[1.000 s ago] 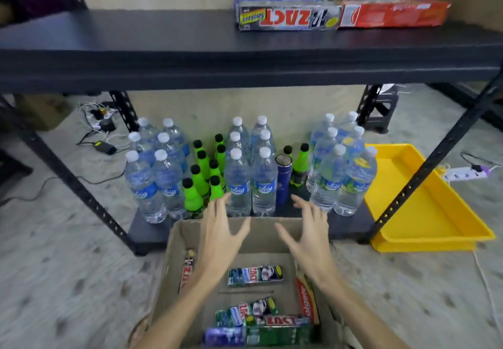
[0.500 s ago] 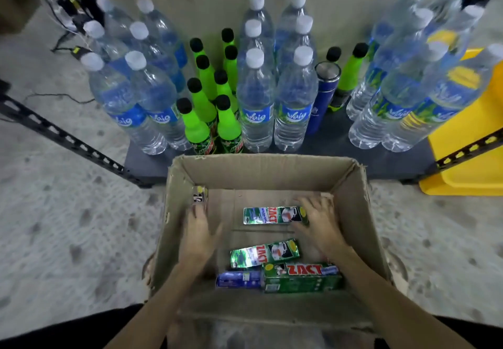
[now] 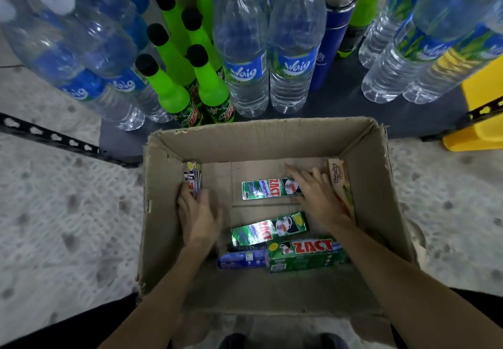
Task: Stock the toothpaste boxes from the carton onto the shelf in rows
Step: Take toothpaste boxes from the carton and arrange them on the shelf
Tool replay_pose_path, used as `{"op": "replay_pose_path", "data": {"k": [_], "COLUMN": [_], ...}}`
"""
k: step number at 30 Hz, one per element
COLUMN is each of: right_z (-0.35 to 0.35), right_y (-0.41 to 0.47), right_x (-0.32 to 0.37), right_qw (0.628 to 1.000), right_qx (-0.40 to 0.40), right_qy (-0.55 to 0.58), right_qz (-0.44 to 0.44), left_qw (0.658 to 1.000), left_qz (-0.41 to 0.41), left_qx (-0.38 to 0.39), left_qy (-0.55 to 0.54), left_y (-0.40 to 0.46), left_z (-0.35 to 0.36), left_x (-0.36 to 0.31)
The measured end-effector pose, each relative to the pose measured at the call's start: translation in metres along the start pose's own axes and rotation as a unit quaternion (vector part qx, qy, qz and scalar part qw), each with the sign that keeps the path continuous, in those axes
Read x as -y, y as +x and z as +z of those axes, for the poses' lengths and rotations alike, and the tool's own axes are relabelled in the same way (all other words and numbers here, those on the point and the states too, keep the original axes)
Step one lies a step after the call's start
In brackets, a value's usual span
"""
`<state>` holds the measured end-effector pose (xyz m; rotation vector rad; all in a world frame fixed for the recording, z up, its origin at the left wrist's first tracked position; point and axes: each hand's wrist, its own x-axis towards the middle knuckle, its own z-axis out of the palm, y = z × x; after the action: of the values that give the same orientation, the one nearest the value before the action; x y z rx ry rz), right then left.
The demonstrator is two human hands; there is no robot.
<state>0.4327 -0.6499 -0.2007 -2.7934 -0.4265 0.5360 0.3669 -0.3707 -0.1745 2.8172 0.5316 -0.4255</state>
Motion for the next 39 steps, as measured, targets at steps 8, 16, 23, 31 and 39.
{"op": "replay_pose_path", "data": {"k": [8, 16, 23, 31, 39], "right_z": [0.0, -0.02, -0.02, -0.019, -0.031], "right_y": [-0.022, -0.029, -0.036, -0.048, -0.052], "right_x": [-0.012, -0.004, -0.011, -0.009, -0.008], "right_qw": [0.991, 0.962, 0.944, 0.938, 0.94], "right_qx": [-0.049, -0.091, -0.086, -0.075, -0.087], "right_qy": [0.116, 0.251, 0.304, 0.318, 0.317], "right_qz": [0.046, 0.052, 0.099, 0.113, 0.096], "left_qw": [0.996, 0.996, 0.985, 0.969, 0.96], "left_qz": [0.01, 0.067, 0.144, -0.025, 0.022], "left_qx": [-0.06, -0.029, -0.027, 0.008, -0.036], "left_qy": [-0.067, -0.046, -0.091, -0.245, -0.275], "left_y": [0.0, -0.012, -0.022, -0.001, 0.008], "left_z": [0.001, 0.0, 0.0, 0.011, 0.003], "left_x": [0.004, 0.001, -0.008, 0.0, -0.007]}}
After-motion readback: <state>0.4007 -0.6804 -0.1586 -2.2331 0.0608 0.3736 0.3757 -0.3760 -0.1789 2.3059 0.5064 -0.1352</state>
